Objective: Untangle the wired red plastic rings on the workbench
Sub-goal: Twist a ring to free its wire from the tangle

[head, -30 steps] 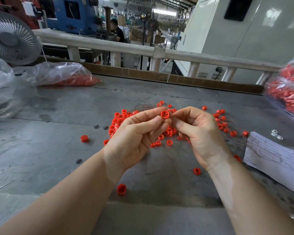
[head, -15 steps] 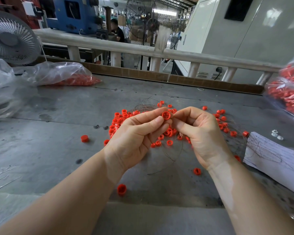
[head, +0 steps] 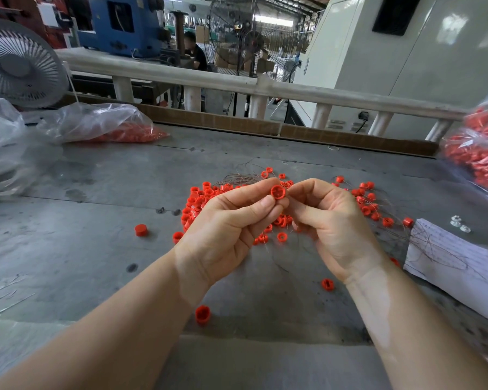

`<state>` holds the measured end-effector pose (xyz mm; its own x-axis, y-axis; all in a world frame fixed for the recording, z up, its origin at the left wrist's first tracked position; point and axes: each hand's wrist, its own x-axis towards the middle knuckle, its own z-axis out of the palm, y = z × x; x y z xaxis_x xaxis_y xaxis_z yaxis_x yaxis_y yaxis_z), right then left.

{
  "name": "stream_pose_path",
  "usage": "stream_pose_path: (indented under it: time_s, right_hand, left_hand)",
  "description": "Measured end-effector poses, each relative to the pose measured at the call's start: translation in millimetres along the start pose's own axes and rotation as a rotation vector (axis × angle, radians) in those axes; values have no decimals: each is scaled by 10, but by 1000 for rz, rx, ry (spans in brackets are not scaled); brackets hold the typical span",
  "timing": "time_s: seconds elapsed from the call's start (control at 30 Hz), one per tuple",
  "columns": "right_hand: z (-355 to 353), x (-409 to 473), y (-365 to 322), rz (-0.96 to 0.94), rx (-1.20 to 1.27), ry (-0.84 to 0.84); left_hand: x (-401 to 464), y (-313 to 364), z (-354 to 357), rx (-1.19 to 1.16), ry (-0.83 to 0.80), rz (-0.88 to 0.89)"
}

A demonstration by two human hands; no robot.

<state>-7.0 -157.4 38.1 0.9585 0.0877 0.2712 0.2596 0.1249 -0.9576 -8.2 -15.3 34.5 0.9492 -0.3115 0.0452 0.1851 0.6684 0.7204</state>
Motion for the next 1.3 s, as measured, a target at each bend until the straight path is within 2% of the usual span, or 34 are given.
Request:
stream_pose_path:
  time_s: [0.43,0.83,0.97,1.03,1.1,1.2,1.3]
  right_hand:
    - [0,-8,-9,90,174,-51]
    - [13,-2,-8,185,99,-42]
    - [-24,10,-17,159,69,-39]
    - [-84,29,2,121,-135,30]
    - [-137,42,37,57,-476,94]
    - [-151,34,78,10,-877,33]
    - [-146,17,110,45,-1063,-47]
  left_hand:
    - [-1,-21,-7,-36,-42,34]
    - [18,-23,-28,-32,-34,49]
    - [33,-18,-44,-47,-5,57]
    - [46,-14,-65,-46,25,66]
    - [61,-15,-85,-46,57,63]
    - [75,-25,-101,-45,99,51]
    - [70,-32,-98,-48,111,41]
